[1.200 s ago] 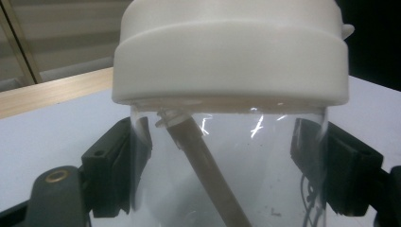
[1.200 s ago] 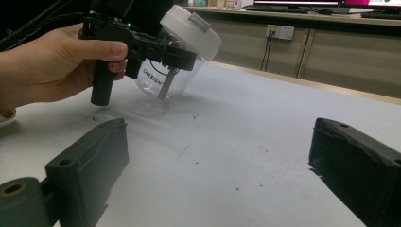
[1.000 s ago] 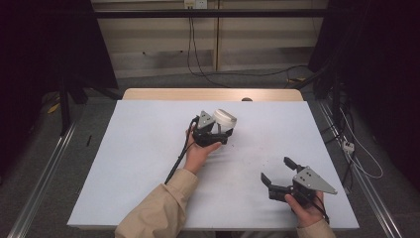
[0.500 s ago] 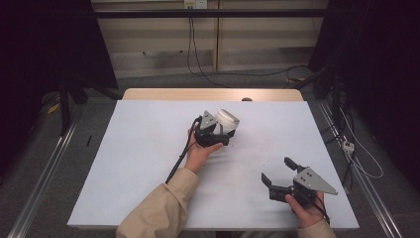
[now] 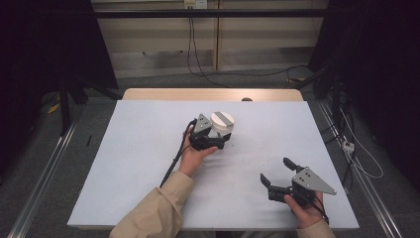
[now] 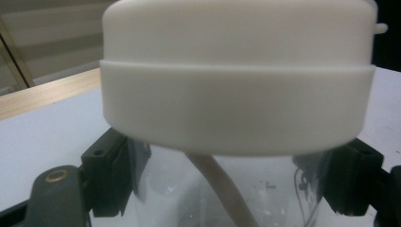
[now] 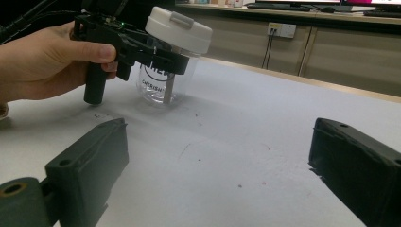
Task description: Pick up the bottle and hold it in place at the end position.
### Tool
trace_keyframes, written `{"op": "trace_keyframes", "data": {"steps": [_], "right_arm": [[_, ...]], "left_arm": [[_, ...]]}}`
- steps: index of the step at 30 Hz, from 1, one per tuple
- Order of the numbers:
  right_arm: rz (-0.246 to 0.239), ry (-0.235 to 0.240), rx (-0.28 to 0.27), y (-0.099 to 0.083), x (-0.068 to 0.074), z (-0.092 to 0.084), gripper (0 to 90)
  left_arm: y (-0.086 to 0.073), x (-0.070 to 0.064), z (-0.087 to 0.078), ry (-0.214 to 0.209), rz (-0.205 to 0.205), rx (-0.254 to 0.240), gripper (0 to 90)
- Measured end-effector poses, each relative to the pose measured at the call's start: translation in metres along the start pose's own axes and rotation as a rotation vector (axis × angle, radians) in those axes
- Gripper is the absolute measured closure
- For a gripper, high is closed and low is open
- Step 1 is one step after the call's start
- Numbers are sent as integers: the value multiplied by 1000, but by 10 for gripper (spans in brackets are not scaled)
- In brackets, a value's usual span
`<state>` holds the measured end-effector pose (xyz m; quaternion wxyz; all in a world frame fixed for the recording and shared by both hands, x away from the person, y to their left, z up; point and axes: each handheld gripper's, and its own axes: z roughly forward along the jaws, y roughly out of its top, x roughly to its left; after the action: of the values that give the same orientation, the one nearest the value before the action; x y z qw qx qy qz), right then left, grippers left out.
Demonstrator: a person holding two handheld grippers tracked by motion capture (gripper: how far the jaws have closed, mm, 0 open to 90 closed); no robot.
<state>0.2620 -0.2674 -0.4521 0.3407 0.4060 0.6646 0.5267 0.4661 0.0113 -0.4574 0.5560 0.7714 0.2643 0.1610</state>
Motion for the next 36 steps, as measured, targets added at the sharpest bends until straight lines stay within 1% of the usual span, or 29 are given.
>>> {"op": "trace_keyframes", "data": {"steps": [2,4,7,8,10,14,16,17,19,23,24,25,26,29,31,36], "right_arm": [[-2,3,4,0,1,1,50],[-2,3,6,0,1,2,50],[-3,10,11,-1,2,4,49],[-3,9,14,0,2,4,50],[-6,9,10,0,2,5,50],[-4,10,15,1,3,7,50],[-8,12,18,1,3,8,50],[-5,10,19,2,4,9,49],[-6,10,23,3,4,12,50],[-20,4,40,6,5,17,50],[-20,10,42,7,5,19,49],[-19,10,48,9,5,20,49],[-21,8,51,10,5,21,49],[-10,12,63,13,5,27,50],[-9,17,72,15,6,33,50],[-18,52,97,21,12,50,46]], "left_arm": [[-1,0,-3,-2,4,4,187],[-1,1,-5,-6,-1,9,187],[-2,2,-8,-13,5,12,187],[-3,2,-9,-17,14,15,187],[-4,3,-13,-21,7,19,187],[-7,2,-17,-21,19,20,186],[-8,1,-19,-20,24,29,186],[-7,0,-21,-16,36,38,186],[-8,-1,-21,-13,37,38,186],[-8,0,-21,-13,22,35,186],[-8,0,-21,-13,22,35,186],[-7,0,-21,-5,17,44,186],[-7,0,-22,-5,21,49,187],[-6,0,-23,1,10,57,187],[-5,0,-25,-3,10,61,187],[-6,1,-25,-5,8,60,187]]}}
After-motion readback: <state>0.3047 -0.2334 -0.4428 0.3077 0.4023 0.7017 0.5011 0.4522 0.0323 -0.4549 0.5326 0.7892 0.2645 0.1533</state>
